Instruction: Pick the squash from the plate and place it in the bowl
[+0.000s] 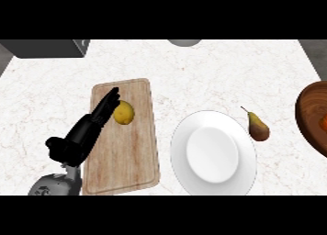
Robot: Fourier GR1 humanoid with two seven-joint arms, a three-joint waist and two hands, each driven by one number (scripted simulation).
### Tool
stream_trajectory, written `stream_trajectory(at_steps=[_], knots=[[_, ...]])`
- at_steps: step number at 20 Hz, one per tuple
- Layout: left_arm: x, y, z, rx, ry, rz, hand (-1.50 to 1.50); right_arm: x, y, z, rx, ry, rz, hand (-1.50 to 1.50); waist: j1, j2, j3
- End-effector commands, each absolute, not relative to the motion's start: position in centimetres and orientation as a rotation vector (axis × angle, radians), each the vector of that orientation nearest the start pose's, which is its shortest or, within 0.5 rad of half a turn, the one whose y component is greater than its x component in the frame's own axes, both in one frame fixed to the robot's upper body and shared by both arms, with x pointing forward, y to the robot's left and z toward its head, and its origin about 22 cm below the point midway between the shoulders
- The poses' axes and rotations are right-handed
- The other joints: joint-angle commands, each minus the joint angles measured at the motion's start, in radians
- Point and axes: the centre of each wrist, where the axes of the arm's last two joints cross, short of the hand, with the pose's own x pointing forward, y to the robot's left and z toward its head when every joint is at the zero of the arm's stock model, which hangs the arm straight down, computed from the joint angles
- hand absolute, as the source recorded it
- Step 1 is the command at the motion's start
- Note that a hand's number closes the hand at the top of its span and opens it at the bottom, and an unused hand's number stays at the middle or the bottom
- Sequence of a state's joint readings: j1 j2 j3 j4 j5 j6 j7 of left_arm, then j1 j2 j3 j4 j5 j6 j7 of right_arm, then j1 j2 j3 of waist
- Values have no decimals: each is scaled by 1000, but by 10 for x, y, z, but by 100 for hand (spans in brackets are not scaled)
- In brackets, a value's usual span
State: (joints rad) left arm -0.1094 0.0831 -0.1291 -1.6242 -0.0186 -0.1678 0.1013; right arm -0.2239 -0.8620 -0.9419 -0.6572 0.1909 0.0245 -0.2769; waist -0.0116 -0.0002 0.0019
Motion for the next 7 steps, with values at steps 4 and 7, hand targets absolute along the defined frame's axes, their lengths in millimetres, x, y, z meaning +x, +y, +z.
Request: stream_trajectory(at_steps=[4, 7], knots=[[272, 193, 44, -182, -1600, -377, 0, 84, -647, 108, -1118, -1382, -358, -150, 9, 3, 2], [265, 207, 42, -165, -1580, -371, 0, 48, -651, 100, -1066, -1408, -368, -150, 4, 1, 3]])
